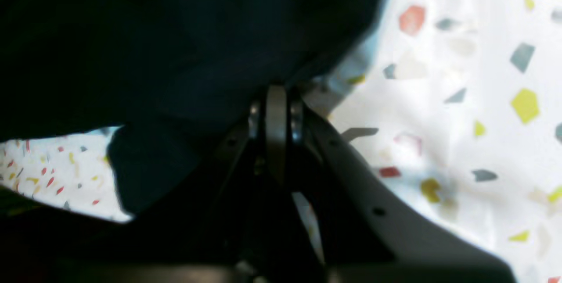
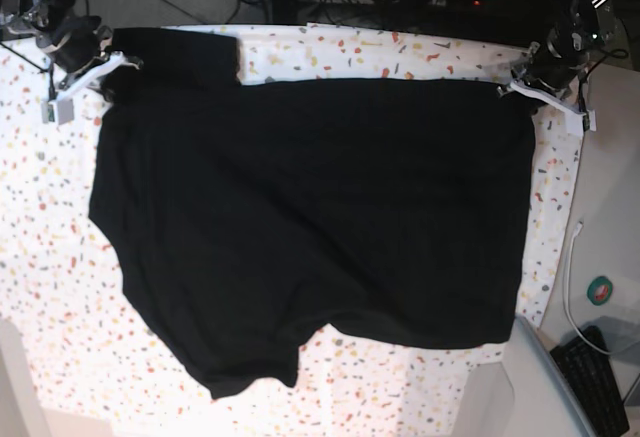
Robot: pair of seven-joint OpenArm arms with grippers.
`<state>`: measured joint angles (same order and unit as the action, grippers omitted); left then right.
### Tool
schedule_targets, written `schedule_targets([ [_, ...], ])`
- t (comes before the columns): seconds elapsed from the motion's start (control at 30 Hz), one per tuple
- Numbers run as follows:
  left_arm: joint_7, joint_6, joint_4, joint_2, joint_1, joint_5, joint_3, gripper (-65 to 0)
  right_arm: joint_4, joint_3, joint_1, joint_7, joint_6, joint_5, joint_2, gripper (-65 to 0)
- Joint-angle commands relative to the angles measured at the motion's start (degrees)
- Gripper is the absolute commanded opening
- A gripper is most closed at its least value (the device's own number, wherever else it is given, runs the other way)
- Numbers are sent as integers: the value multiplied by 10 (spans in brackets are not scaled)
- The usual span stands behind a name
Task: Layout the t-shirt on the table in an organized manner, then fold the t-shirt properly
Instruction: 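Regrasp the shirt edge with both grippers and drag it flat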
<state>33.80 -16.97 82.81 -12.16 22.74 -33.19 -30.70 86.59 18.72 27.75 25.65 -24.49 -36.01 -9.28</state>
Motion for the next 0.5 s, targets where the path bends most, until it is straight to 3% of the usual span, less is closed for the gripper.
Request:
schedule_targets([
  [0.0, -8, -3, 15, -5, 10, -5, -13, -650, 13, 2, 17, -5, -3, -8, -3, -650],
  [0.13, -6, -2, 17, -9, 17, -4, -29, -650, 16, 2, 32, -6, -3, -8, -3, -650],
  [0.23, 10, -2, 18, -12, -30, -4, -13, -650, 14, 2, 0, -4, -3, -6, -8, -650],
  [0.37, 84, 22, 17, -27, -141, 48, 41, -650, 10, 2, -84, 36, 4, -6, -37, -650],
  [0.47, 120, 48, 3, -20, -257, 111, 100, -650, -21, 2, -190, 76, 48, -6, -68, -650],
])
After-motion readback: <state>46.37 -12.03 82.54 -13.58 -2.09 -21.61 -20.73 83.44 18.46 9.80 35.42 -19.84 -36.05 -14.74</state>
